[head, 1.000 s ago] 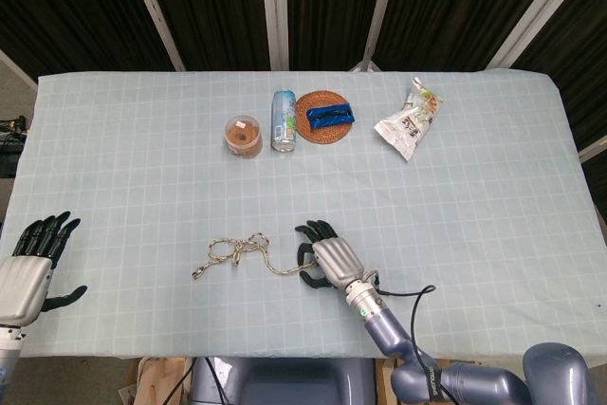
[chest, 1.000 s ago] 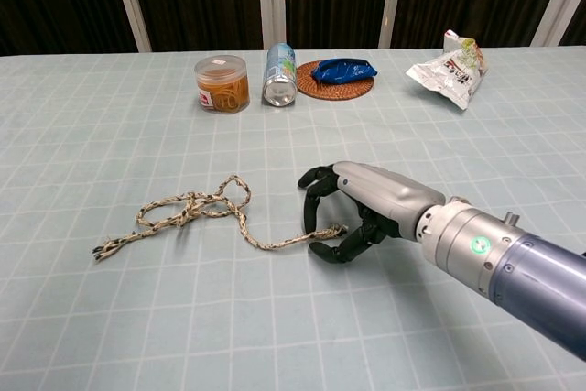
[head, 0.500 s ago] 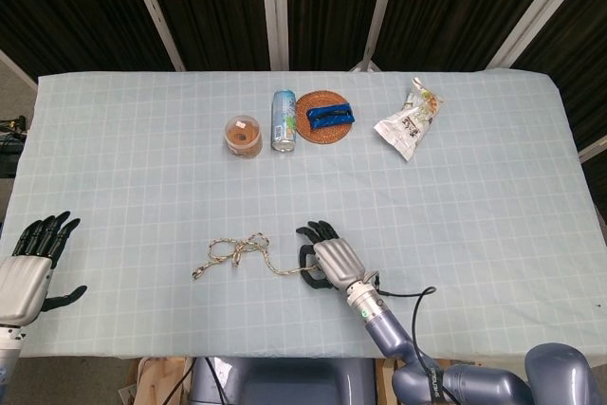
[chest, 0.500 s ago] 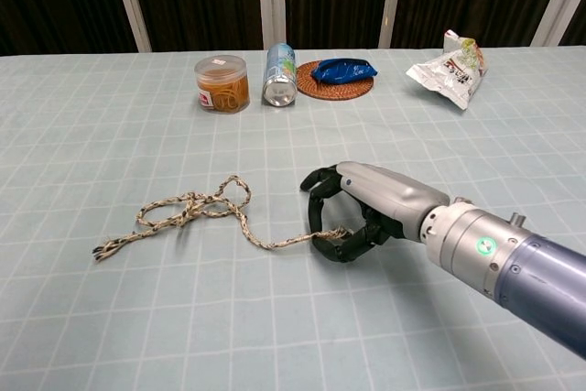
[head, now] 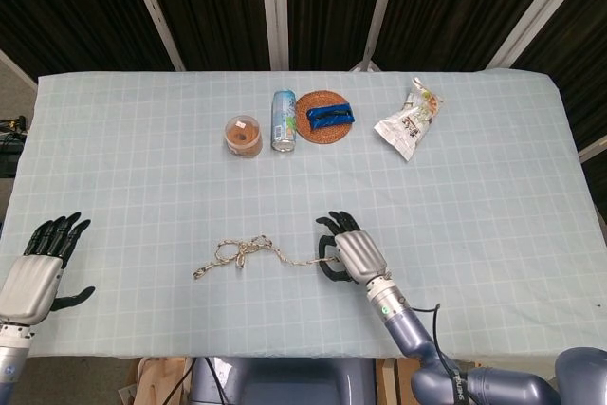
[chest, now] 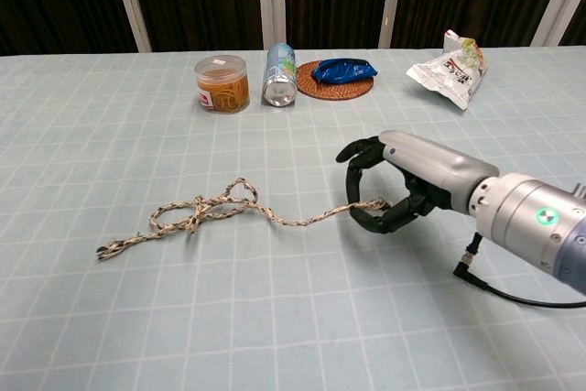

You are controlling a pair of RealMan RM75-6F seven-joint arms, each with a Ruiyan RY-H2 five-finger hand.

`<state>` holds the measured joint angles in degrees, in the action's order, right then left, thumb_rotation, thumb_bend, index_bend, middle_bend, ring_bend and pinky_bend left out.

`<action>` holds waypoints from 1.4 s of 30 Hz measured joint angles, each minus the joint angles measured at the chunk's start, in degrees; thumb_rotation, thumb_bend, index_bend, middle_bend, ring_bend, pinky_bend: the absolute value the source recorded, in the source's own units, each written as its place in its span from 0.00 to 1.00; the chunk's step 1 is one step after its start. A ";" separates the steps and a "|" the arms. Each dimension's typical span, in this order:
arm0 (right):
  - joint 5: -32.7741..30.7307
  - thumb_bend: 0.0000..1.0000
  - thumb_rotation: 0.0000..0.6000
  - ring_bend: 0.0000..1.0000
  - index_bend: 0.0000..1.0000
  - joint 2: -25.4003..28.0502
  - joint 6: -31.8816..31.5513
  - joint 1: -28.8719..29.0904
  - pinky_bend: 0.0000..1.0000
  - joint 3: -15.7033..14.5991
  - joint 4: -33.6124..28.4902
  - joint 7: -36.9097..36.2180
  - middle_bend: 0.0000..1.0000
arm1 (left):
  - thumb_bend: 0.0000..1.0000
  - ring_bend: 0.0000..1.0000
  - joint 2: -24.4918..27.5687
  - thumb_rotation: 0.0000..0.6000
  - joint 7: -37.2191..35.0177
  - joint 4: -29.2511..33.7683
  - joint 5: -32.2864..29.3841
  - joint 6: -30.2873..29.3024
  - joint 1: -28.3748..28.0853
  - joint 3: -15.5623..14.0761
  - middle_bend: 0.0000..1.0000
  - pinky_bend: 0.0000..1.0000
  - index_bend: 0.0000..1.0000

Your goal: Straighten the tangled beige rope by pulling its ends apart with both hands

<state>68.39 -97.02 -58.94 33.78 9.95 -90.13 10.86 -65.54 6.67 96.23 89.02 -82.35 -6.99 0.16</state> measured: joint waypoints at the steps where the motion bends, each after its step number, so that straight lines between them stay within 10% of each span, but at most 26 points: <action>1: 0.00 0.46 1.00 0.00 0.64 0.51 -0.12 -0.15 0.00 -0.01 -0.43 -0.05 0.19 | 0.09 0.00 0.01 1.00 0.35 0.46 -0.07 0.30 -0.15 0.00 0.00 0.00 0.09; 21: -1.35 0.46 1.00 0.00 0.64 4.37 -1.21 -1.41 0.00 -0.42 -4.26 0.13 0.19 | 0.35 0.00 -11.34 1.00 19.71 12.91 -15.15 11.69 -9.35 5.22 0.10 0.00 0.43; 42: -2.69 0.47 1.00 0.00 0.64 4.89 -1.91 -1.43 0.00 -0.25 -5.45 1.06 0.19 | 0.37 0.00 -28.40 1.00 32.60 9.72 -31.50 10.40 -15.78 7.57 0.12 0.00 0.47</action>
<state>65.70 -92.14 -60.84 32.35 9.70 -95.58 11.92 -93.94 39.28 105.94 57.52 -71.95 -22.78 7.73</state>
